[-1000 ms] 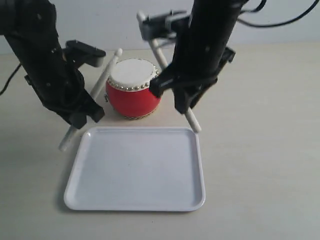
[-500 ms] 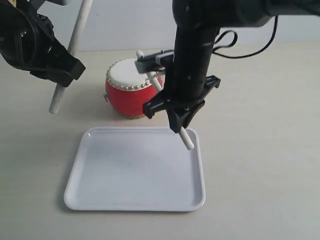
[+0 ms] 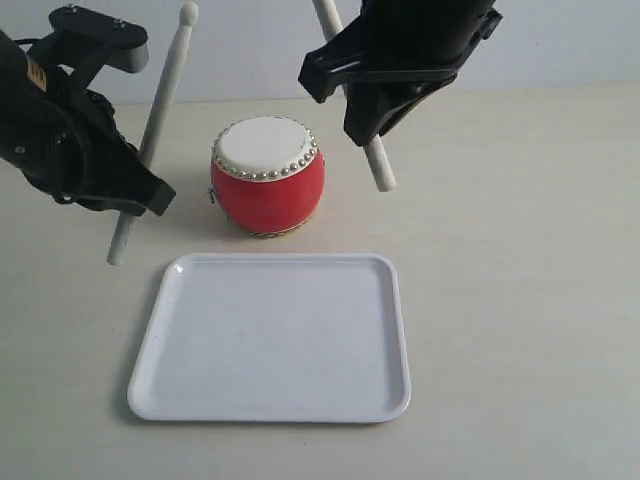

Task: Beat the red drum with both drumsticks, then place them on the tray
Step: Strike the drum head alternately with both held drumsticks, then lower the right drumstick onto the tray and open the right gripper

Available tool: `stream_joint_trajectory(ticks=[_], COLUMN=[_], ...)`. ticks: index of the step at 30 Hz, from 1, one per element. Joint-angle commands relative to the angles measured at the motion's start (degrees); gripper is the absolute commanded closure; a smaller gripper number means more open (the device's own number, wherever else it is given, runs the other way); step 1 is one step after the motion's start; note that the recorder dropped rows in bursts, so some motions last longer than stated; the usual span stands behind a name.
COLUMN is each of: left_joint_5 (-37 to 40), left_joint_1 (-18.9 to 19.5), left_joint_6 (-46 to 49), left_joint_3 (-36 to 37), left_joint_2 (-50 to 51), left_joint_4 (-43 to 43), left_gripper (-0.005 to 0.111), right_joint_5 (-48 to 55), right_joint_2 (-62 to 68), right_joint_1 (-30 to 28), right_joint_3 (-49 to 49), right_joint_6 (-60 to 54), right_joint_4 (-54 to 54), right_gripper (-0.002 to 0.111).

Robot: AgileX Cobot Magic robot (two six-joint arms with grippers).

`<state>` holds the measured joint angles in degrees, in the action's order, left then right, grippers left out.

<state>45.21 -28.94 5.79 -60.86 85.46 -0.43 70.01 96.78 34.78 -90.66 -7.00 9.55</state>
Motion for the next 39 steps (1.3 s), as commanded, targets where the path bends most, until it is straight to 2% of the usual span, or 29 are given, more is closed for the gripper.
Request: stream_joint_trajectory(ticks=[1, 10, 13, 16, 18, 23, 29, 39], left_joint_5=[-5.45, -19.63, -22.67, -24.24, -26.22, -28.86, -28.85, -28.85], left_joint_1=[-0.25, 0.00, 2.15, 5.90, 8.59, 11.57, 11.72, 11.72], left_joint_6=[-0.32, -1.28, -3.57, -6.28, -6.28, -6.28, -6.28, -6.28], left_joint_3=[4.55, 16.87, 20.08, 22.97, 24.89, 26.96, 27.06, 27.19], left_joint_2=[-3.35, -19.19, -25.34, -28.79, -29.60, -29.69, -29.69, -29.69], left_joint_4=[-0.27, -0.27, -0.27, -0.27, -0.27, -0.27, -0.27, -0.27], left_gripper=[0.107, 0.107, 0.107, 0.107, 0.107, 0.107, 0.107, 0.107], right_joint_5=[-0.05, -0.05, -0.05, -0.05, -0.05, -4.01, -5.96, -8.98], right_joint_2=[-2.08, -1.95, -0.87, 3.27, 7.63, 14.27, 19.05, 20.06], right_joint_1=[-0.07, -0.07, -0.07, -0.07, 0.85, 5.63, 10.56, 10.91], right_joint_3=[-0.39, 3.61, 6.11, 6.11, 5.62, 5.62, 5.62, 5.62], right_joint_6=[-2.48, -8.54, -11.80, -14.86, -16.27, -21.73, -24.76, -25.90], right_joint_4=[-0.59, -0.59, -0.59, -0.59, -1.07, -5.58, -14.55, -15.72], right_gripper=[0.108, 0.108, 0.108, 0.108, 0.108, 0.108, 0.108, 0.108])
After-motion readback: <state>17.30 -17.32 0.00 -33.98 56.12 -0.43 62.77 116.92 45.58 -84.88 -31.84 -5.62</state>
